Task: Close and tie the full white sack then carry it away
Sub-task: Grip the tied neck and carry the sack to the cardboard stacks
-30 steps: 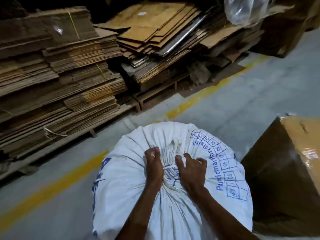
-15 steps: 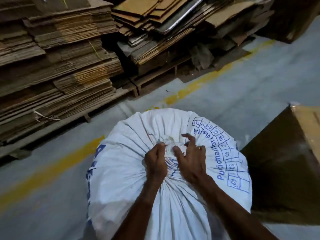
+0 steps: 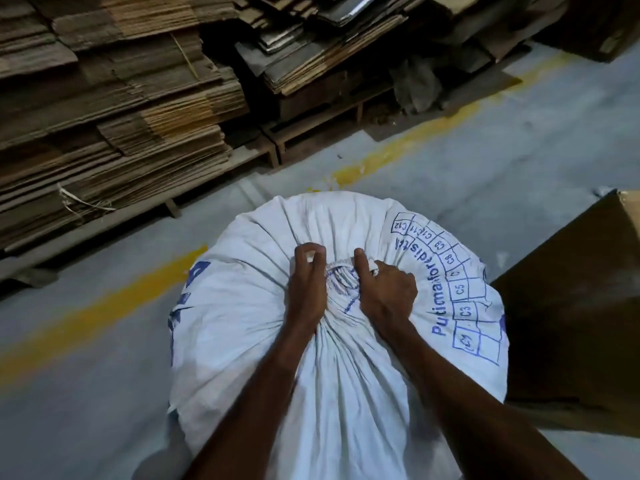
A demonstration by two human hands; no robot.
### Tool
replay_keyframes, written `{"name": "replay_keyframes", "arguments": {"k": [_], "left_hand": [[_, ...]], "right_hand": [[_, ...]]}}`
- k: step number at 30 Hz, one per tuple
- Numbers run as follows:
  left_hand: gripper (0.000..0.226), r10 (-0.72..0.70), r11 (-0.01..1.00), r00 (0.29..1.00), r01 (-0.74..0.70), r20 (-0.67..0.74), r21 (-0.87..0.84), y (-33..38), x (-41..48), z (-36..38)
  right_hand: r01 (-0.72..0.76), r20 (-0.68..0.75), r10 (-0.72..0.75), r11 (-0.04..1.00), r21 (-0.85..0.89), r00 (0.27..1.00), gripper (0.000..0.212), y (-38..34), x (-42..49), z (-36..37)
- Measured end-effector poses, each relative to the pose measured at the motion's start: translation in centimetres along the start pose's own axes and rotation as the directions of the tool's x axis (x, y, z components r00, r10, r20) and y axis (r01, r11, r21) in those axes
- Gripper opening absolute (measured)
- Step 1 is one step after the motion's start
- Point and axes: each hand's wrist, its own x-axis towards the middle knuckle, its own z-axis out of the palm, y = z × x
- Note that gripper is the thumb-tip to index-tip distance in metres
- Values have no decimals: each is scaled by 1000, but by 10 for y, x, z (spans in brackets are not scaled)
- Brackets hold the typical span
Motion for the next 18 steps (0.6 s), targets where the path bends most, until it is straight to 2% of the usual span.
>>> {"name": "replay_keyframes", "arguments": {"k": [3,6,8,10,12,14,18], "left_hand": [[31,-39,995,999,40,-12,88,0,7,2],[46,-18,981,998,6,60,194,-1,13,9],[51,-24,972,997,6,72,236,0,19,10],[61,-93,960,995,76,48,268,13,23,7],[69,-206,929,979,197,-7,312,45,27,1],[69,-292,893,955,293,-56,342,89,31,-7],[67,-341,854,932,361,-123,375,177,34,-40]], "right_hand": [[-51,78,54,997,-50,995,82,-6,14,10],[-120,123,128,990,-70,984,73,-12,24,13],[-178,179,191,980,-89,965,78,-19,33,16],[-313,222,314,949,-40,923,87,-26,40,13],[-452,257,433,892,20,864,96,-39,47,-2],[-537,319,488,839,86,813,102,-57,54,-31],[-549,353,475,823,147,806,99,-115,64,-105]]}}
